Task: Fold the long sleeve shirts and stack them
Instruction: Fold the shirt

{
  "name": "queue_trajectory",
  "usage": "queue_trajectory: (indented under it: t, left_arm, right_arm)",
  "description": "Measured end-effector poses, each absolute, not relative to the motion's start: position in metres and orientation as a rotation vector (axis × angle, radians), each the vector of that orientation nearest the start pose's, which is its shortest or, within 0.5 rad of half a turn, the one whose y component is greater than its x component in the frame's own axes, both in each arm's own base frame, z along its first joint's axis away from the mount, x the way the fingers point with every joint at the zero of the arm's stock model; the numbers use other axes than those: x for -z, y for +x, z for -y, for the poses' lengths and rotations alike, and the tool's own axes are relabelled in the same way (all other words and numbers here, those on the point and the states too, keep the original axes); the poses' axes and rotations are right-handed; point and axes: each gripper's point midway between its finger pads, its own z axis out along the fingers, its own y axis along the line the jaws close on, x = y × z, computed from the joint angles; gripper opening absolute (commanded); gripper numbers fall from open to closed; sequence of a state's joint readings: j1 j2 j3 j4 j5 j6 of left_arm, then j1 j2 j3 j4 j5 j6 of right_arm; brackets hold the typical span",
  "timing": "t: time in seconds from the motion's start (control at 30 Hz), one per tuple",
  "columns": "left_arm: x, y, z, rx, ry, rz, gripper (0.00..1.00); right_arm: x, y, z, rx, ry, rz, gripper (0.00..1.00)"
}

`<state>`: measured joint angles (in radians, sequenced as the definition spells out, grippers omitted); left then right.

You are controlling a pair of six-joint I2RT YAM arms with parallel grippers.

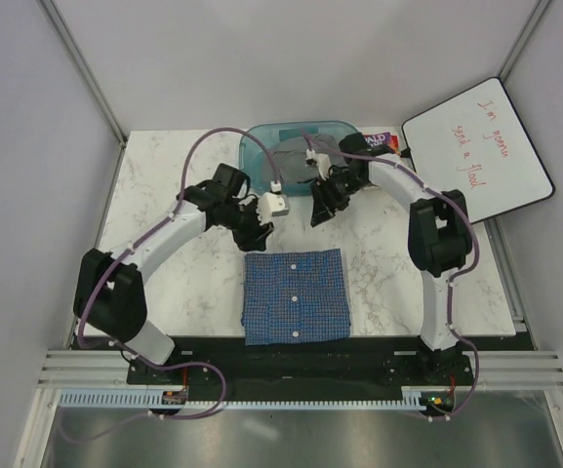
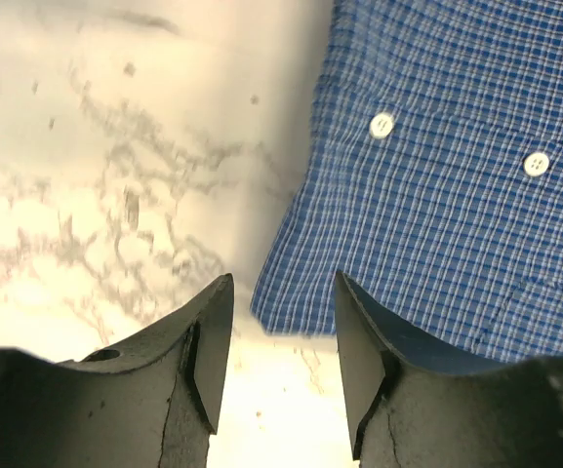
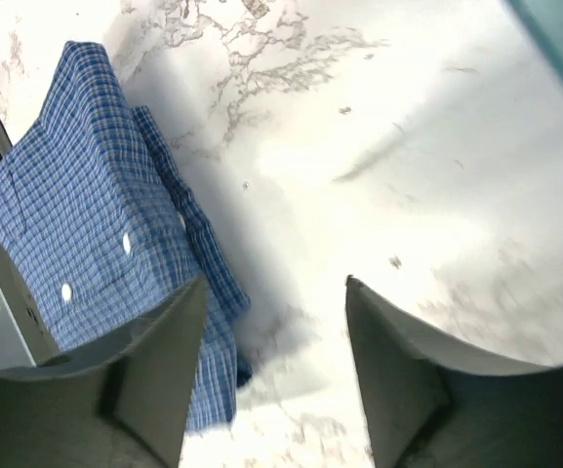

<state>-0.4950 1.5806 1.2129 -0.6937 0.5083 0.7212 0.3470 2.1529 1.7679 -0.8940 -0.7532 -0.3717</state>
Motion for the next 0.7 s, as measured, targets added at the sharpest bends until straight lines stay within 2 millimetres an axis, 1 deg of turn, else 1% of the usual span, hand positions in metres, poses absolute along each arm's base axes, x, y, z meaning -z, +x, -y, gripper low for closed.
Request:
queue_trajectory:
  t: [0.03, 0.1, 0.13, 0.17, 0.2, 0.23, 0.3, 0.37, 0.43, 0.5, 0.53, 0.6, 0.63, 0.67, 0.7]
  left_arm:
    - [-0.124, 0.292, 0.218, 0.598, 1.545, -1.994, 0.54]
    - [-0.122, 0.295, 0.202, 0.631, 1.474, -2.061, 0.55]
    - [-0.117, 0.296, 0.196, 0.65, 1.443, -2.106, 0.55]
    - [-0.11, 0.295, 0.191, 0.677, 1.418, -2.152, 0.56]
    - [-0.103, 0.294, 0.188, 0.708, 1.397, -2.195, 0.57]
    - [-0.096, 0.293, 0.187, 0.742, 1.381, -2.232, 0.57]
    - [-0.081, 0.289, 0.185, 0.811, 1.351, -2.304, 0.58]
    - [-0.071, 0.284, 0.184, 0.868, 1.329, -2.358, 0.58]
    - [-0.066, 0.281, 0.185, 0.916, 1.315, -2.385, 0.58]
    - [-0.064, 0.279, 0.185, 0.941, 1.306, -2.4, 0.58]
    - [-0.064, 0.278, 0.186, 0.957, 1.302, -2.402, 0.57]
    - [-0.064, 0.278, 0.187, 0.981, 1.295, -2.405, 0.51]
    - [-0.063, 0.277, 0.187, 0.989, 1.292, -2.408, 0.49]
    - [-0.063, 0.277, 0.188, 1.003, 1.287, -2.411, 0.42]
    - [-0.063, 0.277, 0.189, 1.013, 1.284, -2.411, 0.38]
  right_arm:
    - [-0.094, 0.377, -0.244, -1.025, -1.07, -2.422, 0.72]
    - [-0.113, 0.378, -0.232, -0.991, -1.069, -2.389, 0.76]
    - [-0.121, 0.374, -0.228, -0.982, -1.077, -2.376, 0.77]
    - [-0.125, 0.368, -0.226, -0.979, -1.088, -2.367, 0.8]
    - [-0.127, 0.361, -0.225, -0.981, -1.102, -2.364, 0.8]
    - [-0.127, 0.353, -0.224, -0.989, -1.117, -2.369, 0.81]
    - [-0.119, 0.34, -0.223, -0.999, -1.145, -2.385, 0.81]
    - [-0.105, 0.327, -0.221, -1.016, -1.174, -2.415, 0.81]
    - [-0.089, 0.311, -0.216, -1.033, -1.199, -2.457, 0.8]
    - [-0.08, 0.303, -0.213, -1.041, -1.213, -2.478, 0.77]
    - [-0.076, 0.3, -0.211, -1.044, -1.221, -2.485, 0.75]
    - [-0.071, 0.296, -0.209, -1.047, -1.235, -2.49, 0.62]
    - [-0.069, 0.294, -0.208, -1.047, -1.241, -2.49, 0.48]
    - [-0.067, 0.294, -0.208, -1.045, -1.246, -2.489, 0.41]
    - [-0.065, 0.293, -0.207, -1.04, -1.252, -2.486, 0.35]
